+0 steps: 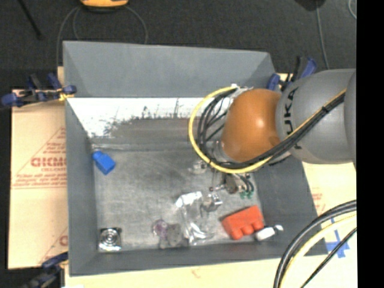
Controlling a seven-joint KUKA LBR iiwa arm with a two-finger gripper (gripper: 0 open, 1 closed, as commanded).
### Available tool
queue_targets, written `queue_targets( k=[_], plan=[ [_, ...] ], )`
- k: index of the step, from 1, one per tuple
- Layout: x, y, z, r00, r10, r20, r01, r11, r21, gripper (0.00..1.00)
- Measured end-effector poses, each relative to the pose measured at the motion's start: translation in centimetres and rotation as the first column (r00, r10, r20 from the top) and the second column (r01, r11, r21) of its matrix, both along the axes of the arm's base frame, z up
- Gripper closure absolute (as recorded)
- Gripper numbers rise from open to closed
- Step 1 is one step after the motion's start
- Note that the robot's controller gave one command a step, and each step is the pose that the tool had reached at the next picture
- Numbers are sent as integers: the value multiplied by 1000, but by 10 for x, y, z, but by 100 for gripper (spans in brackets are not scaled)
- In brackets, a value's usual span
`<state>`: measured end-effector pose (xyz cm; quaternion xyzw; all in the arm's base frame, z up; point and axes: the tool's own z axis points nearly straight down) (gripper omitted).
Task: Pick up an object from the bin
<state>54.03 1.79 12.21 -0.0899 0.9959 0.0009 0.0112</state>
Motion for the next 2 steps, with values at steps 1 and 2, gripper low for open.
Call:
queue_targets(
  k=[1, 2],
  plan=[
    [1, -1, 1, 1000, -7, 1, 7, 1000, -2, 0],
    [0, 1, 0, 1000, 22, 1, -22, 1000, 0, 0]
  ],
)
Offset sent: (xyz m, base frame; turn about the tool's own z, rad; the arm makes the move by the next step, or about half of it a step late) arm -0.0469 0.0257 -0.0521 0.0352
